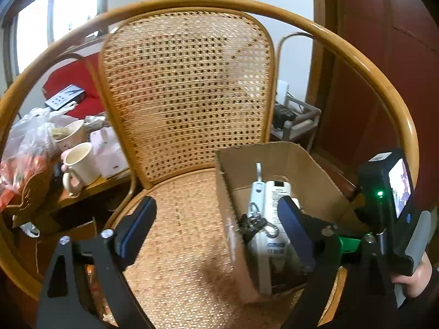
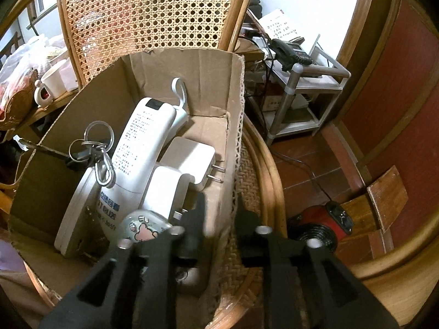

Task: Organize rigid objects

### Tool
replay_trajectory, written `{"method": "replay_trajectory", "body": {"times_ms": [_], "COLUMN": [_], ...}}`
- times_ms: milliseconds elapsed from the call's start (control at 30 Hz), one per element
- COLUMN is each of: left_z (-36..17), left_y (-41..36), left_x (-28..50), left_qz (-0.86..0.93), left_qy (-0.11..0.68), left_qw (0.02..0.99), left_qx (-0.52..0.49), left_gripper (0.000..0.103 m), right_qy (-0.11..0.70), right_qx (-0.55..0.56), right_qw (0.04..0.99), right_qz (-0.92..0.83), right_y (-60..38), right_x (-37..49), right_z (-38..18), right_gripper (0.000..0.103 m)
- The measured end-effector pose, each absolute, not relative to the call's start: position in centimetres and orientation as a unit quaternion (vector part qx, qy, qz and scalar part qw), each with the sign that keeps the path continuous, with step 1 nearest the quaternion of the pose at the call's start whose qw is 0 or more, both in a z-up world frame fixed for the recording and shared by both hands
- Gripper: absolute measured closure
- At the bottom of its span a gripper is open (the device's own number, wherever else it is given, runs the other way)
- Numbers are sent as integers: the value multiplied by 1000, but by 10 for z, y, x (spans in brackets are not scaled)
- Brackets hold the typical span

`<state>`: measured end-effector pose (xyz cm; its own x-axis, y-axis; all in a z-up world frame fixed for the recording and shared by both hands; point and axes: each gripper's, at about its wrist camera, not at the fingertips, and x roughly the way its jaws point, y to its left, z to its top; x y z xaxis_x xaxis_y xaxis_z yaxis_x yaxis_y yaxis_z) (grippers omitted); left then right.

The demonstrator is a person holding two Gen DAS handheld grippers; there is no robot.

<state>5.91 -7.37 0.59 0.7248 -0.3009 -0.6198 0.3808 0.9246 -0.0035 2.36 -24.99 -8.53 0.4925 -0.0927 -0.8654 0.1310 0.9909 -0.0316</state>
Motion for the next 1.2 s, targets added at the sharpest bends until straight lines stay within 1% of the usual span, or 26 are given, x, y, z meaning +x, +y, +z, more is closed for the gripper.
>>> {"method": "replay_trajectory", "body": {"times_ms": [33,167,200,233,267,300,333,400,500,567,633,700,900,1200], "left_z": [7,14,16,18,20,22,23,24,26,26,26,25,19,10], "left_y": [-70,-55,-49,-45,-42,-38,-34,-28,-17,-12,-8,-5,0,3], "left_x": [57,49,45,42,38,35,31,27,20,18,14,13,12,5], "left_qz": [-178,-153,-147,-142,-139,-136,-133,-130,-125,-122,-119,-118,-108,-97], "left_qy": [319,302,295,288,283,277,270,266,263,262,260,259,269,282], "left_qw": [929,939,942,945,947,949,952,954,955,956,957,957,955,951], "left_qx": [62,64,62,61,61,61,59,55,48,45,46,47,59,79], "left_gripper": [9,7,4,2,1,0,0,0,0,0,0,0,0,0], "right_qy": [495,482,477,472,465,459,454,444,431,421,406,389,338,306], "right_qx": [18,-1,-7,-10,-10,-8,-6,-5,-5,2,19,30,24,11], "right_qw": [866,875,878,881,884,888,890,895,901,906,913,920,940,951], "right_qz": [-63,-47,-44,-43,-41,-40,-41,-43,-41,-42,-41,-40,-44,-43], "right_y": [-248,-237,-234,-233,-231,-230,-230,-229,-228,-230,-232,-232,-224,-211], "right_x": [22,18,16,14,11,8,7,2,-5,-12,-21,-31,-60,-93], "right_z": [-83,-73,-69,-66,-62,-58,-55,-48,-39,-32,-23,-13,11,17], "right_gripper": [54,50,46,39,34,27,22,19,18,15,4,0,0,0]}}
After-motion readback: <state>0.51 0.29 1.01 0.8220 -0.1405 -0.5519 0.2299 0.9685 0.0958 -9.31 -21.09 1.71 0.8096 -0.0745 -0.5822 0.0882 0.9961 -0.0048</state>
